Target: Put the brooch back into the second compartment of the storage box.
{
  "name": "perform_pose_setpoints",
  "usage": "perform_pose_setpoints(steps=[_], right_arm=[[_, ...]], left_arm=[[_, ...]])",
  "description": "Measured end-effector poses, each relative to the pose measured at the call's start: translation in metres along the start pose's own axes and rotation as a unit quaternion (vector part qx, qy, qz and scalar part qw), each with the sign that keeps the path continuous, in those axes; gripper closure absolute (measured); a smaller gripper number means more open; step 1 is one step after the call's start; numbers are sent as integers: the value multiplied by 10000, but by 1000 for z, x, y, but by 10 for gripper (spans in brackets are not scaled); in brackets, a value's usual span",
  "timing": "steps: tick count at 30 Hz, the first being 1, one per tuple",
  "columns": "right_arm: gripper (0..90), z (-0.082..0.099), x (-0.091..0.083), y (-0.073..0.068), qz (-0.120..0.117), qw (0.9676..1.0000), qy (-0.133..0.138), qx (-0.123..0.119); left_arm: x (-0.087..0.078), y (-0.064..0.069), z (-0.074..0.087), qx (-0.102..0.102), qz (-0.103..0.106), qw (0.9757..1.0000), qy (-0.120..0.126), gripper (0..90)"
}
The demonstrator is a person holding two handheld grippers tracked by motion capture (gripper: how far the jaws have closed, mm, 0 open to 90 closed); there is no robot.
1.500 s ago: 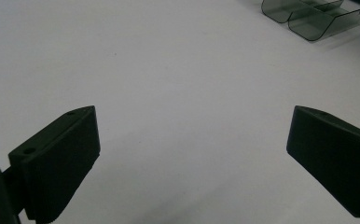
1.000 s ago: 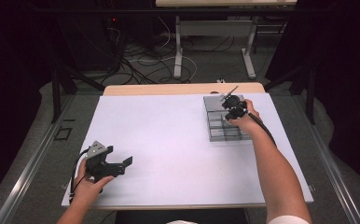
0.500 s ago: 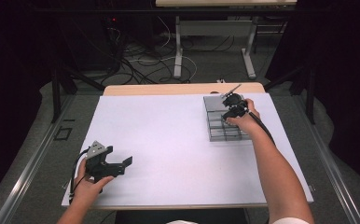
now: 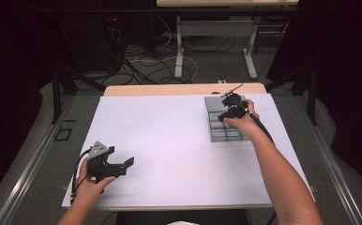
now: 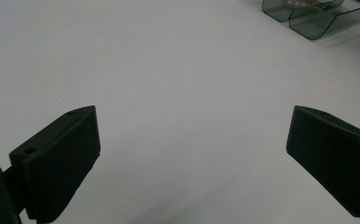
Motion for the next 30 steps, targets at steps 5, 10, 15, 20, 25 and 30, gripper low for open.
perform_pose_setpoints(steps=[5,10,15,20,25,30], right_arm=[[252,-5,-7,-4,-41,9997,202,117],[163,-7,-16,-8,-63,9992,348,205],[97,-9,-26,-12,20,9989,439,192],[0,-9,-37,-16,167,9981,527,269],[0,-8,-47,-23,169,9968,681,388],[0,-4,-53,-31,112,9960,791,400]], left_arm=[[0,0,0,-6,-1,10000,-2,25],[0,0,0,-8,0,10000,0,25],[0,0,0,-2,-8,10000,-13,25],[0,0,0,-5,-3,10000,-4,25],[0,0,0,-9,-1,10000,2,25],[0,0,-1,33,-15,10000,0,25]])
Point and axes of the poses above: each handheld gripper's, and its own axes: x roughly forward along the jaws, z roughly out of its underside, y roughly to its right, the point moved 6 cm from there along x, roughly forward along the jaws, and after that the axes turned 15 degrees about -x, right-handed, at the moved point
